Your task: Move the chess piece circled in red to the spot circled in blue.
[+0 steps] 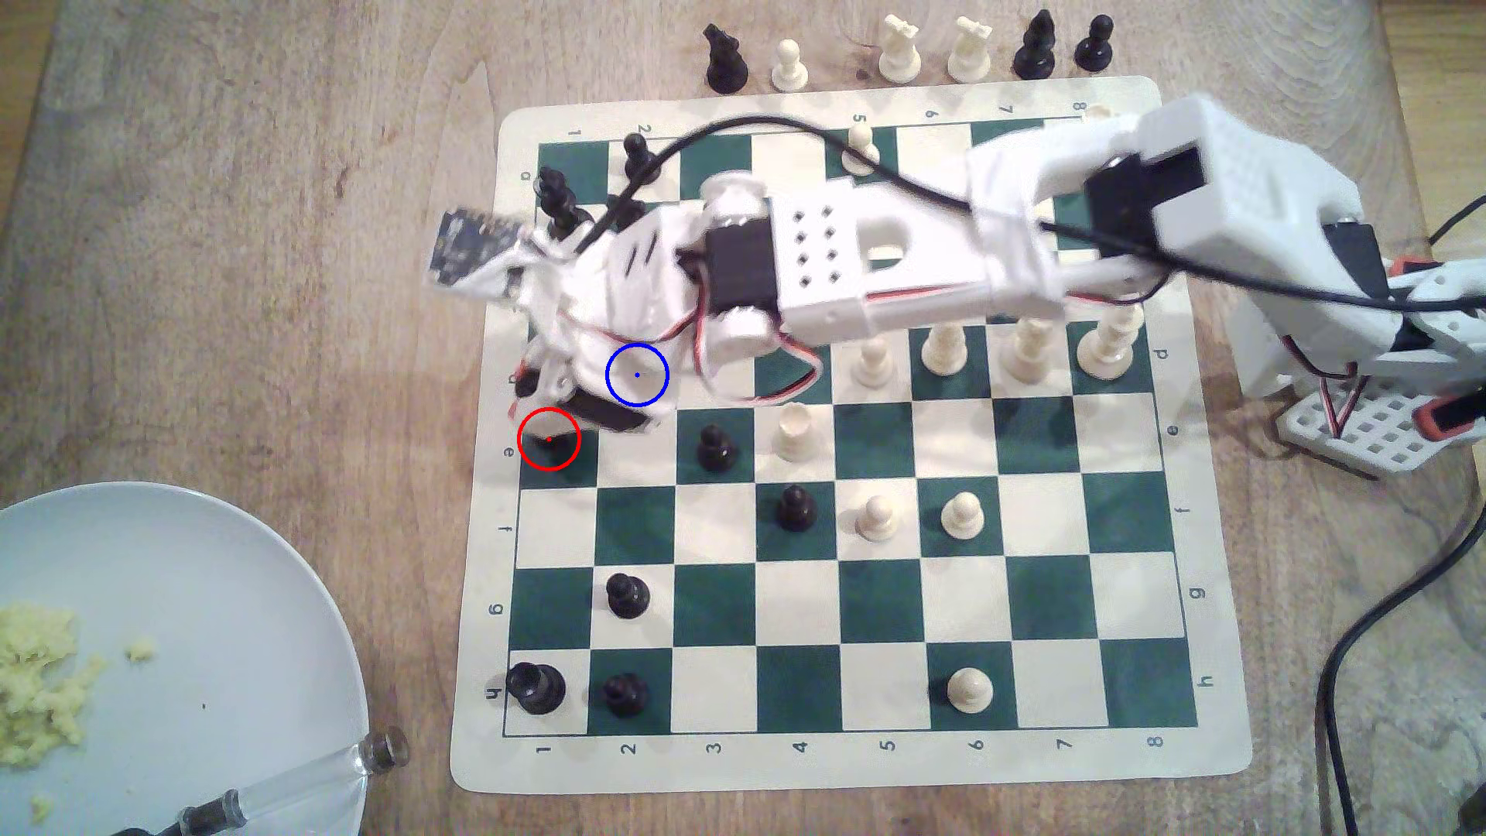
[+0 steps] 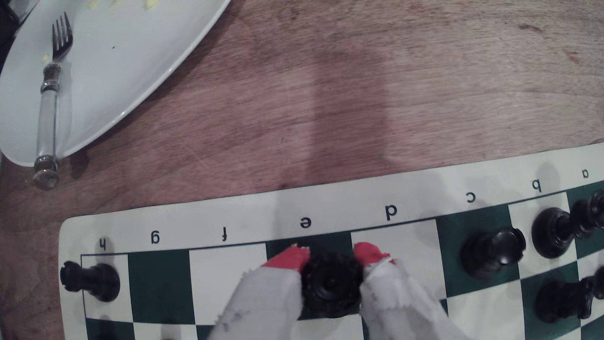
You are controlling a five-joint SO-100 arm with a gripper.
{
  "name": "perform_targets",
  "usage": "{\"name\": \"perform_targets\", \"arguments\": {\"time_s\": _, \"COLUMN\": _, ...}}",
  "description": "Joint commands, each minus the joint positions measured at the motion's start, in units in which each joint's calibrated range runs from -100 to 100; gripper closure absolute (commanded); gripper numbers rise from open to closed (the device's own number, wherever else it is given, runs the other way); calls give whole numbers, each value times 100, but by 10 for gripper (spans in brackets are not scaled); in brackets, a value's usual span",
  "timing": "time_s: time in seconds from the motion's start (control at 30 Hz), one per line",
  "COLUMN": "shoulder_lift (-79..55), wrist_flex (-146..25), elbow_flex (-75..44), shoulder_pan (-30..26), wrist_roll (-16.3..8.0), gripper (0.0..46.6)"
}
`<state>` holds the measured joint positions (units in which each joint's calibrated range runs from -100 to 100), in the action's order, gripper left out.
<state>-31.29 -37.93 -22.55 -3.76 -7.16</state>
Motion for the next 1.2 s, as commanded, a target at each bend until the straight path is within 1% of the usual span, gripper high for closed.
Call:
{"name": "perform_targets", "arguments": {"time_s": 0.0, "shoulder_lift": 1839, "wrist_flex": 386, "elbow_flex": 1285, "shoulder_pan": -35, "wrist_roll": 68, "gripper": 464}}
{"name": "perform_targets", "arguments": {"time_s": 0.13, "shoulder_lift": 2264, "wrist_flex": 623, "elbow_flex": 2028, "shoulder_pan": 67, "wrist_roll": 107, "gripper": 464}}
{"name": "perform_targets", "arguments": {"time_s": 0.33, "shoulder_lift": 2442, "wrist_flex": 820, "elbow_flex": 2500, "shoulder_pan": 263, "wrist_roll": 147, "gripper": 464}}
{"name": "perform_targets", "arguments": {"time_s": 0.5, "shoulder_lift": 2298, "wrist_flex": 877, "elbow_flex": 2527, "shoulder_pan": 419, "wrist_roll": 147, "gripper": 464}}
{"name": "perform_targets", "arguments": {"time_s": 1.17, "shoulder_lift": 1822, "wrist_flex": 1115, "elbow_flex": 2917, "shoulder_pan": 396, "wrist_roll": 200, "gripper": 464}}
